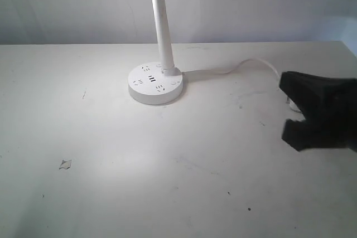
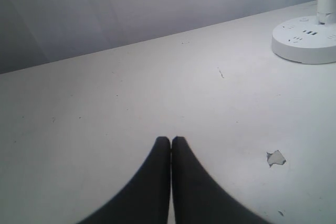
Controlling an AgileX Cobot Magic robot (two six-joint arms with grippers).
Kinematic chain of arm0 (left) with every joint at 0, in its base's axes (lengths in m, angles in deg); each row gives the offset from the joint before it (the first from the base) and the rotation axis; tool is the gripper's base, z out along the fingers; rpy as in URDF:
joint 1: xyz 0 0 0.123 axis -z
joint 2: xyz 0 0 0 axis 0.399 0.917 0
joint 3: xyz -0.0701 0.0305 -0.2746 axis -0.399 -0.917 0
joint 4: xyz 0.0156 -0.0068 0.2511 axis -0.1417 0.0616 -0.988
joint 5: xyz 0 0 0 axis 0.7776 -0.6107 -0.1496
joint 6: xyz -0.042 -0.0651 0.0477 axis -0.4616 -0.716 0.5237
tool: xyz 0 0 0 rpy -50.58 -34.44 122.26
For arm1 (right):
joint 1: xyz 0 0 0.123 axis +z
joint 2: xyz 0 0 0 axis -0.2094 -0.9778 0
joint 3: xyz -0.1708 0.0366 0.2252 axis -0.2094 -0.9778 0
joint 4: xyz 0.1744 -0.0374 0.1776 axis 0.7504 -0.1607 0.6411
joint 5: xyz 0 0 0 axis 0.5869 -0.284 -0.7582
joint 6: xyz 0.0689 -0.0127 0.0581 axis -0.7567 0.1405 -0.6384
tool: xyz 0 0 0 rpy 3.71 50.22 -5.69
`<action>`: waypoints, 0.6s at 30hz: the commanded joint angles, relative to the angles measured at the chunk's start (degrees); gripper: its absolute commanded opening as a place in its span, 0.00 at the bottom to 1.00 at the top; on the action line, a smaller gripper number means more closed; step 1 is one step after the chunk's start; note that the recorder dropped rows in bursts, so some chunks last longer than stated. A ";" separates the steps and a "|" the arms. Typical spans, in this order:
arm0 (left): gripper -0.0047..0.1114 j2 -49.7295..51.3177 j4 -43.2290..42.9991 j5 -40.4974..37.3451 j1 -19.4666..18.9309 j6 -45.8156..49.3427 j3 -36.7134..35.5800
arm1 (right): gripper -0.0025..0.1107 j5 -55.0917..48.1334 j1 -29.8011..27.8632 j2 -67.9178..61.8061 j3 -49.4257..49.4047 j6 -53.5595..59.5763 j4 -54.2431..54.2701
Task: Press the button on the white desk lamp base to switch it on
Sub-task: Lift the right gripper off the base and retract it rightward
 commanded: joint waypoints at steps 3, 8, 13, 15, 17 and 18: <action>0.04 -0.22 0.34 0.24 -0.13 -0.15 -0.19 | 0.02 -13.41 -0.14 12.86 -5.75 0.48 0.60; 0.04 -0.22 0.34 0.24 -0.13 -0.15 -0.19 | 0.02 -17.15 -0.14 18.36 -7.60 0.65 0.15; 0.04 -0.22 0.34 0.24 -0.13 -0.15 -0.19 | 0.02 -20.94 -0.14 20.28 -7.69 -2.87 2.99; 0.04 -0.22 0.34 0.24 -0.13 -0.15 -0.19 | 0.02 -21.33 -0.14 20.28 -7.69 -2.87 2.99; 0.04 -0.22 0.34 0.24 -0.13 -0.15 -0.19 | 0.02 -21.46 -0.14 20.28 -7.69 -2.87 2.99; 0.04 -0.22 0.34 0.24 -0.13 -0.15 -0.19 | 0.02 -21.46 -0.14 20.28 -7.69 -2.87 2.99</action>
